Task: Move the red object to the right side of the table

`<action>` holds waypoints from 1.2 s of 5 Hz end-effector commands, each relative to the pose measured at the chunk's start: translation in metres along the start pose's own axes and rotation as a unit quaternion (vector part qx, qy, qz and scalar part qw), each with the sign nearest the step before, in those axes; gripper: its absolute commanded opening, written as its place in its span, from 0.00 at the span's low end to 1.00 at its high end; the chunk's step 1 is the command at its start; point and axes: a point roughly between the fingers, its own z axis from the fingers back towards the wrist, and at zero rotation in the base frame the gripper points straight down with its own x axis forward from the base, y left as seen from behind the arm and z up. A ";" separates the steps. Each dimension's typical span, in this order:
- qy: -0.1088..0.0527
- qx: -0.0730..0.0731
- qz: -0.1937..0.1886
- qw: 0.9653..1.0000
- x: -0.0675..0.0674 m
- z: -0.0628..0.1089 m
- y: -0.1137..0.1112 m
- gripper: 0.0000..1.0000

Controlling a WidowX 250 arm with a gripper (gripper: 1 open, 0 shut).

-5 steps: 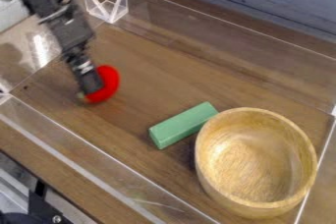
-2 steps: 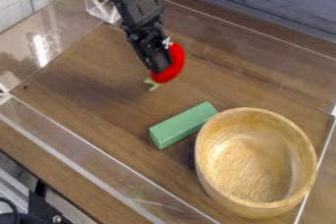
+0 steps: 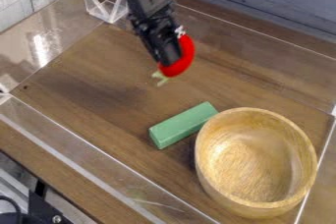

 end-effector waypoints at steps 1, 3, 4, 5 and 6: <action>-0.006 0.018 -0.042 0.999 0.011 0.020 -0.026 0.00; 0.010 0.017 -0.044 0.999 0.021 0.011 -0.025 0.00; 0.010 0.020 -0.029 0.999 0.021 0.005 -0.032 0.00; 0.015 0.024 -0.018 0.999 0.021 -0.001 -0.037 0.00; 0.018 0.034 0.002 0.999 0.011 -0.005 -0.031 0.00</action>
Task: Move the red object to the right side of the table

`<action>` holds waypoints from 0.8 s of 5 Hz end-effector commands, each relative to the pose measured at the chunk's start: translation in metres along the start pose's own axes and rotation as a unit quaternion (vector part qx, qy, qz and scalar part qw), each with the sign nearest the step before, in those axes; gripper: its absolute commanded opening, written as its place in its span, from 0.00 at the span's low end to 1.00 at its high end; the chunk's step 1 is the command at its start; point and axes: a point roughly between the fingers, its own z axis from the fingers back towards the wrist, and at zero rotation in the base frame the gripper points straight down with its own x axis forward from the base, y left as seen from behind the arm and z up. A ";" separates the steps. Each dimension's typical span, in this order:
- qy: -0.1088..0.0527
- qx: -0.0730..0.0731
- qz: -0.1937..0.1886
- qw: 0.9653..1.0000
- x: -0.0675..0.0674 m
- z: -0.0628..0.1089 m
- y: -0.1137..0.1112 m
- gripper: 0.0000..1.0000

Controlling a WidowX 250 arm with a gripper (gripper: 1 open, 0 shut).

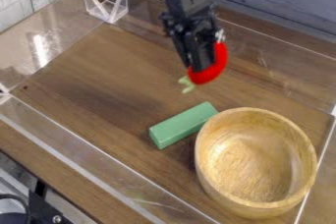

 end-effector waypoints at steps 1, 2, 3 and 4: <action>-0.024 0.031 0.011 0.999 0.000 0.014 0.010 0.00; -0.024 0.030 0.000 0.999 0.007 0.004 -0.006 0.00; -0.012 0.028 -0.042 0.999 0.023 -0.007 -0.033 0.00; -0.002 0.026 -0.064 0.998 0.047 -0.026 -0.054 0.00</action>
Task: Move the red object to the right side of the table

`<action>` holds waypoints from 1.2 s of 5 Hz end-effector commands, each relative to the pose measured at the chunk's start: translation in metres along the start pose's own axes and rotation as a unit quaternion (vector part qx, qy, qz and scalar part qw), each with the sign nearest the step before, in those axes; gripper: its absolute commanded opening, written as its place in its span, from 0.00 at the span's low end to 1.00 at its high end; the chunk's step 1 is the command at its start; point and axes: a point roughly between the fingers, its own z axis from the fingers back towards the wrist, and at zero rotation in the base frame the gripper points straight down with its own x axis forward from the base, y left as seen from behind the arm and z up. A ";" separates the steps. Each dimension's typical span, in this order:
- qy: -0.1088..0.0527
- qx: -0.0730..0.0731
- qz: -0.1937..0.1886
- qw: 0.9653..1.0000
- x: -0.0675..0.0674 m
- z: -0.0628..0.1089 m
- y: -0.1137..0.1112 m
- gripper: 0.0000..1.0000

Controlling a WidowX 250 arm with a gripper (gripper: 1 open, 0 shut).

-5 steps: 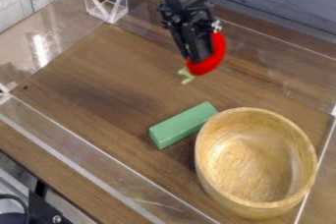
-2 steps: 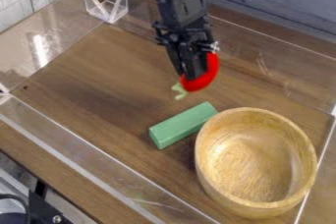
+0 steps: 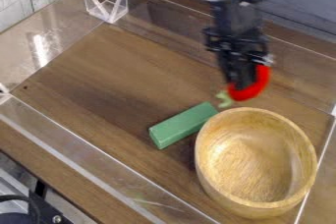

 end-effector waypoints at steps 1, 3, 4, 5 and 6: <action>-0.013 0.008 -0.021 1.000 0.018 0.003 -0.012 0.00; 0.032 0.010 -0.092 0.995 0.032 0.004 -0.021 0.00; 0.039 0.002 -0.133 0.990 0.039 0.004 -0.025 0.00; 0.048 0.000 -0.164 0.985 0.042 0.005 -0.030 0.00; 0.035 0.004 -0.136 0.990 0.036 0.007 -0.017 0.00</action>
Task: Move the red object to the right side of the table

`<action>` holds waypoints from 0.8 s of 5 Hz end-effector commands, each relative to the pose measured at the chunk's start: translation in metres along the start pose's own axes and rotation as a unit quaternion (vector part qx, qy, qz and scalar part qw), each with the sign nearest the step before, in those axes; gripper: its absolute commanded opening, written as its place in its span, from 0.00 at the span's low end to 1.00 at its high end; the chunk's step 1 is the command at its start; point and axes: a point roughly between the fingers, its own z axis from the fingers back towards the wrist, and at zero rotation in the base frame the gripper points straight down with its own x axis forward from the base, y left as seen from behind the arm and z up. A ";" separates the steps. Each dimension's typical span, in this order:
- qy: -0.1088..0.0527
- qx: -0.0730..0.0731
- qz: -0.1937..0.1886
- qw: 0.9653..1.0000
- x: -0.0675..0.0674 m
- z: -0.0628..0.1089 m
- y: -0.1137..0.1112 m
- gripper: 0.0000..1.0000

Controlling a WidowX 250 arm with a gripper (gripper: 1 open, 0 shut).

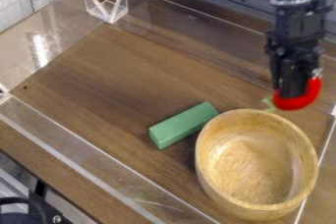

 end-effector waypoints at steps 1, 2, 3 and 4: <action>-0.044 0.023 0.029 0.998 -0.005 0.025 0.007 0.00; -0.055 0.033 0.063 0.996 -0.004 0.027 0.006 0.00; -0.069 0.038 0.080 0.994 -0.003 0.027 0.002 0.00; -0.072 0.039 0.075 0.994 -0.008 0.024 0.013 0.00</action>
